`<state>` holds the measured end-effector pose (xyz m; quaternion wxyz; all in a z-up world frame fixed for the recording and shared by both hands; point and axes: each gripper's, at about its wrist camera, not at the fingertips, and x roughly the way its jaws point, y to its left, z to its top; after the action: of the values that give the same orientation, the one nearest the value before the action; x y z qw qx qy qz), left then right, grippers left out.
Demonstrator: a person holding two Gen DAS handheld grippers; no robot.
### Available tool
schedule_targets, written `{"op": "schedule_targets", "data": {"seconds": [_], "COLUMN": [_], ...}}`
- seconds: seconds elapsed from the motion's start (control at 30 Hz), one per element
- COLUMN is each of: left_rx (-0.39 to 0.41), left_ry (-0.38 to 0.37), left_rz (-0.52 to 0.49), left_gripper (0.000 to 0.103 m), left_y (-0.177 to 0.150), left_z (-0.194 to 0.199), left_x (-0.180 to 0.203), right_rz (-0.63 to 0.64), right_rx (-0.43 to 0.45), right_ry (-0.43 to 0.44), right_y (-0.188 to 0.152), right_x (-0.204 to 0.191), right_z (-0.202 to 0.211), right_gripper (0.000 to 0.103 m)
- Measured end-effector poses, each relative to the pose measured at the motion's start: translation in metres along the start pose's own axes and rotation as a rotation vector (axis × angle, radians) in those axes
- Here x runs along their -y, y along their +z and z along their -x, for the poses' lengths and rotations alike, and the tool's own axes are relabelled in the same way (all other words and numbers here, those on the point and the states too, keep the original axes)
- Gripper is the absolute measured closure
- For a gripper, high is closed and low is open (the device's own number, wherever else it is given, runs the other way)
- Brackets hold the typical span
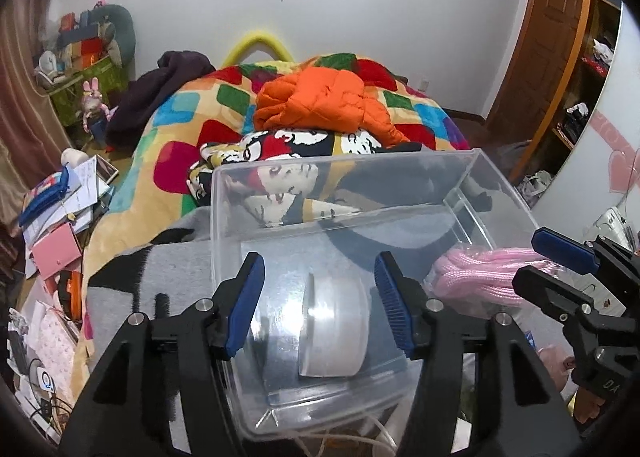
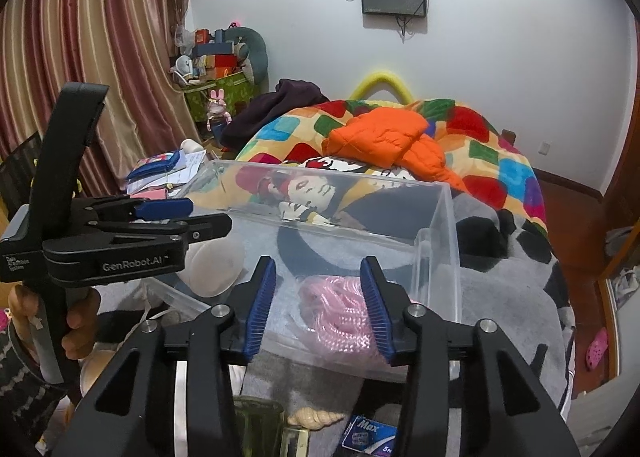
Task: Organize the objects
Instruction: 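Release the white container into the clear box while right tool releases the rope, then grasp the mint-green bottle with left tool while right grasps pink round container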
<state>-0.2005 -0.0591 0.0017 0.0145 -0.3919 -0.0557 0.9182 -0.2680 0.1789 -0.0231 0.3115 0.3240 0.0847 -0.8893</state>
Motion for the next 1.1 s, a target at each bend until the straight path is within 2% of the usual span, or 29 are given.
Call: {"op": "schedule_targets", "data": {"seconds": [0.13, 0.37, 0.53, 0.7, 0.8, 1.1], "left_rx": [0.014, 0.048, 0.069, 0.09, 0.103, 0.114], "left_ry": [-0.004, -0.003, -0.006, 0.011, 0.016, 0.02], "left_rz": [-0.001, -0.01, -0.012, -0.025, -0.038, -0.056], "left_gripper": [0.043, 0.034, 0.025, 0.016, 0.011, 0.009], "left_y": [-0.001, -0.007, -0.012, -0.02, -0.025, -0.044], "left_z": [0.009, 0.029, 0.043, 0.057, 0.067, 0.086], "left_x": [0.001, 0.008, 0.012, 0.015, 0.017, 0.021], "right_rz": [-0.007, -0.014, -0.025, -0.03, -0.029, -0.037], "right_rx": [0.006, 0.022, 0.033, 0.039, 0.044, 0.061], "right_ry": [-0.002, -0.009, -0.013, -0.02, -0.027, -0.059], "right_y": [-0.001, -0.005, -0.009, -0.014, -0.017, -0.029], "right_x": [0.0, 0.0, 0.002, 0.002, 0.002, 0.002], "right_z": [0.005, 0.019, 0.03, 0.04, 0.047, 0.066], "right_gripper": [0.051, 0.044, 0.033, 0.032, 0.025, 0.022]}}
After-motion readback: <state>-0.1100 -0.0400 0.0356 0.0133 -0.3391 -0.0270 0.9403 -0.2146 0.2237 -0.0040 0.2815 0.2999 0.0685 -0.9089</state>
